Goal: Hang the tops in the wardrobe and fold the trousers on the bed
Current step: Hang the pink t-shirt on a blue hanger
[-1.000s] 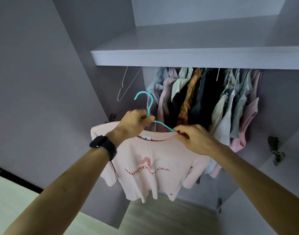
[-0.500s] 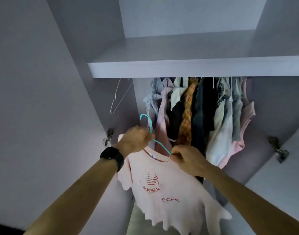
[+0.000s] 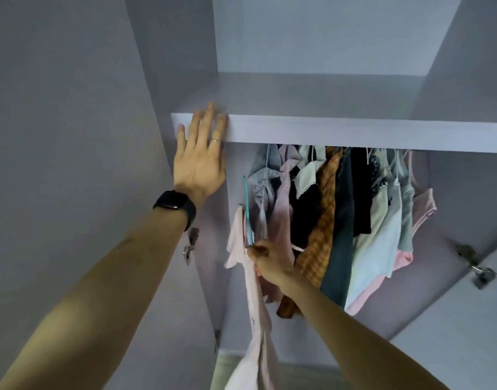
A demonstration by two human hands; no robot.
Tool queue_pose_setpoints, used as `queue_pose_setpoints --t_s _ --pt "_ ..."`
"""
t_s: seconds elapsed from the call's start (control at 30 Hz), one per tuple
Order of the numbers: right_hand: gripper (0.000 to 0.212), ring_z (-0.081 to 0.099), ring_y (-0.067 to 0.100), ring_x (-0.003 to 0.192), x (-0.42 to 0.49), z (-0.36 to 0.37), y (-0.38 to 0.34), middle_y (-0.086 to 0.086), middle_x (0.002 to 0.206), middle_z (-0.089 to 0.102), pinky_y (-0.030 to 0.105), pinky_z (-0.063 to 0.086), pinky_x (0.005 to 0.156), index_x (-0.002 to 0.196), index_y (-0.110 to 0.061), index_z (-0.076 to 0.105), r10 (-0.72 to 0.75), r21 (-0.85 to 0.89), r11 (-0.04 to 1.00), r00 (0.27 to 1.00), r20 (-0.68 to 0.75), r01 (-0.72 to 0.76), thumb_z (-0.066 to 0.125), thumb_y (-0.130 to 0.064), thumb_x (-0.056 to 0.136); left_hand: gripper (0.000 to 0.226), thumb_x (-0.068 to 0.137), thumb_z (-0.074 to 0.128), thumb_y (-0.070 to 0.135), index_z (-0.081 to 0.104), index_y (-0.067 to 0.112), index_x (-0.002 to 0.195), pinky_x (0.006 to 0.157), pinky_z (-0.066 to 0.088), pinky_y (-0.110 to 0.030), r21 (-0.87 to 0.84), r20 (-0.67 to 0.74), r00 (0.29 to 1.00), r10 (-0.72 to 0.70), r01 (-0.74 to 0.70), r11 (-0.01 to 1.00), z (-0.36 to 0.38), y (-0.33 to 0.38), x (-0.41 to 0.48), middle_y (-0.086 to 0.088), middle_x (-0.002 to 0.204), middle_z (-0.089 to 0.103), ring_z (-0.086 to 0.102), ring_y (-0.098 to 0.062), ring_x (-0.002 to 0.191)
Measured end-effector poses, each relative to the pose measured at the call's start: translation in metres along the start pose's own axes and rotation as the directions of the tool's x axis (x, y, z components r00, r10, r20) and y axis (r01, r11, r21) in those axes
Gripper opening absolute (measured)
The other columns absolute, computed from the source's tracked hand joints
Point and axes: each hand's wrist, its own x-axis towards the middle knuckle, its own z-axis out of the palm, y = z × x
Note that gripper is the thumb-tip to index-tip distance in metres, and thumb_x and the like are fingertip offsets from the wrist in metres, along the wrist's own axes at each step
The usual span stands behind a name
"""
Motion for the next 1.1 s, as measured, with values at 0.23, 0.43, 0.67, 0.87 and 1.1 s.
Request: queue_pose_setpoints --t_s 0.23,0.43,0.67,0.87,1.1 --pt "0.012 0.067 0.028 0.077 0.074 0.017 -0.030 0.003 0.086 0.066 0.046 0.060 0.081 0.091 -0.030 0.058 -0.013 0.051 0.999 0.999 -0.039 0.015 0.060 -0.040 0.085 0.060 0.108 0.024 0.043 0.003 0.025 0.162 0.123 0.006 -0.058 0.010 0.000 1.000 -0.016 0.016 1.000 0.025 -0.022 0.034 -0.001 0.169 0.003 -0.002 -0.026 0.156" --pt "0.013 0.064 0.028 0.075 0.164 0.036 -0.004 0.010 0.091 0.072 0.054 0.059 0.084 0.071 -0.042 0.066 0.042 0.073 0.997 0.999 -0.031 -0.040 0.056 -0.049 0.069 0.063 0.108 0.019 0.048 -0.010 0.024 0.158 0.122 0.000 -0.061 -0.007 -0.132 0.989 -0.069 0.069 0.998 0.049 -0.011 0.042 -0.005 0.169 -0.003 -0.006 -0.030 0.155" --pt "0.017 0.060 0.025 0.080 0.176 0.036 -0.035 0.004 0.081 0.062 0.049 0.057 0.089 0.069 -0.026 0.058 -0.023 0.004 1.000 0.998 -0.060 0.024 0.057 -0.031 0.085 0.061 0.108 0.023 0.047 0.010 0.020 0.161 0.122 0.005 -0.062 0.017 -0.276 0.961 -0.035 0.041 0.999 0.063 -0.019 0.047 -0.009 0.168 0.009 0.002 -0.032 0.155" --pt "0.022 0.069 0.031 0.102 0.186 0.042 -0.025 0.011 0.108 0.073 0.040 0.056 0.092 0.109 -0.016 0.069 -0.070 0.043 0.996 0.985 -0.155 0.077 0.058 -0.028 0.095 0.058 0.105 0.032 0.050 0.032 0.021 0.156 0.120 0.013 -0.060 0.034 -0.412 0.911 0.012 0.002 0.999 0.074 -0.029 0.045 -0.007 0.158 0.036 0.023 -0.029 0.151" --pt "0.025 0.071 0.035 0.090 0.208 0.007 -0.029 0.018 0.092 0.074 0.036 0.057 0.082 0.079 -0.013 0.066 -0.181 -0.096 0.983 0.929 -0.323 0.158 0.056 -0.030 0.093 0.057 0.102 0.036 0.051 0.040 0.021 0.151 0.117 0.019 -0.058 0.048 -0.507 0.862 0.008 0.019 0.999 0.079 -0.025 0.049 -0.006 0.151 0.044 0.032 -0.027 0.146"
